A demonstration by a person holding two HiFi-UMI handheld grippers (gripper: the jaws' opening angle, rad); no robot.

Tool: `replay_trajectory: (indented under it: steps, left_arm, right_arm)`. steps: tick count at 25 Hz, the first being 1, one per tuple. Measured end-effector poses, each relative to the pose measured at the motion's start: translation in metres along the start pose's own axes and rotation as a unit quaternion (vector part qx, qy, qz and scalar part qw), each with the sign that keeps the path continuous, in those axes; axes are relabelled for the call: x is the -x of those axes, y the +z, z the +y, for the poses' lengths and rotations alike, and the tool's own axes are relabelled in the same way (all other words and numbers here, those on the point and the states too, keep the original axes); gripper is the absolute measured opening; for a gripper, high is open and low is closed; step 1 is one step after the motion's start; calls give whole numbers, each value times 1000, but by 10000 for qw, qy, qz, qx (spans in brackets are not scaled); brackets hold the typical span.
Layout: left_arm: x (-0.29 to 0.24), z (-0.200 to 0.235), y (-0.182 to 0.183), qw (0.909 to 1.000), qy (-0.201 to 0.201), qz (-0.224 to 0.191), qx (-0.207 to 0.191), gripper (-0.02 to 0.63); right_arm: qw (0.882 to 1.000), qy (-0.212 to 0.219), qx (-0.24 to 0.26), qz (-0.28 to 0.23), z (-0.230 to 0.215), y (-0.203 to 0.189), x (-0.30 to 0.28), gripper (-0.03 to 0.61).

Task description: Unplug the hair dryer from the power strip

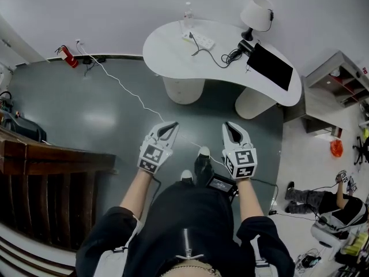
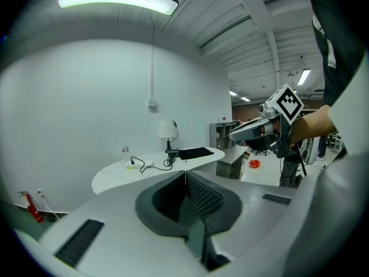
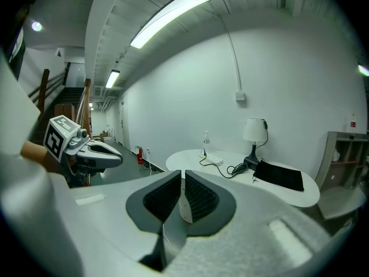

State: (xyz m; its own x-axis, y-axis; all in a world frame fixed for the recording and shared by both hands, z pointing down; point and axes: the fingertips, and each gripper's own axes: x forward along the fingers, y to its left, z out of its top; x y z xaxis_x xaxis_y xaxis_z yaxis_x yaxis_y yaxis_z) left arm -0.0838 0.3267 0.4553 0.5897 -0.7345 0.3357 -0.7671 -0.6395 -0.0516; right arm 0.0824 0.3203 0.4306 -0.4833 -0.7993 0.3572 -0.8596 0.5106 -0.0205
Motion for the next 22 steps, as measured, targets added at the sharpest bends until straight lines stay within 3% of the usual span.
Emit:
replay_trajectory:
  steps: [9, 22]
  left_arm:
    - [-51, 44, 9, 9999, 105, 46, 36, 12]
    - [-148, 119, 47, 9986, 460, 127, 240, 12]
  right_arm:
    - [9996, 279, 40, -43, -23, 20, -71, 11]
    - [9978, 657, 32, -15, -100, 71, -175, 11]
